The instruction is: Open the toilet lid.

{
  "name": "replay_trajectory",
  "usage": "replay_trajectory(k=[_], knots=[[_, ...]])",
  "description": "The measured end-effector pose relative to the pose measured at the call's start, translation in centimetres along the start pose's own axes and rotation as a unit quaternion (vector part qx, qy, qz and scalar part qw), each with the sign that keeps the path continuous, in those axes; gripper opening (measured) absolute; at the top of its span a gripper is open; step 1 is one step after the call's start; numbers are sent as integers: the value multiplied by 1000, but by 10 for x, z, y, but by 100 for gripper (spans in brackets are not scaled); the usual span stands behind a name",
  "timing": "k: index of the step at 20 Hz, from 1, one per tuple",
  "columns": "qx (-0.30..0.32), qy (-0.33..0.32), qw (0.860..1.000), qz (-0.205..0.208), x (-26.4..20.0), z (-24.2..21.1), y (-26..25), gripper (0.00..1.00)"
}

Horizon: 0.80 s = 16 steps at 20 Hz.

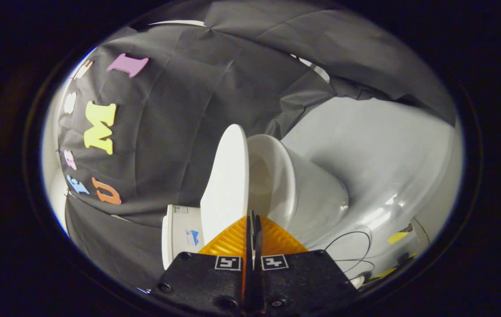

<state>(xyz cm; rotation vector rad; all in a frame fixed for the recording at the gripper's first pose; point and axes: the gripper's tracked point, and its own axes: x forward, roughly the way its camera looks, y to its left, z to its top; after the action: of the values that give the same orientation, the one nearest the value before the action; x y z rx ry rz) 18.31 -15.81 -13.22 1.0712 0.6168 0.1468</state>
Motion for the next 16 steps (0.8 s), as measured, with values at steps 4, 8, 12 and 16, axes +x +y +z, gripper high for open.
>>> replay_trajectory(k=[4, 8, 12, 16], knots=[[-36, -13, 999, -14, -8, -1, 20, 4], [-56, -23, 998, -15, -17, -2, 43, 4], [-76, -33, 996, -17, -23, -3, 61, 4], [-98, -42, 994, -21, -29, -6, 80, 4]])
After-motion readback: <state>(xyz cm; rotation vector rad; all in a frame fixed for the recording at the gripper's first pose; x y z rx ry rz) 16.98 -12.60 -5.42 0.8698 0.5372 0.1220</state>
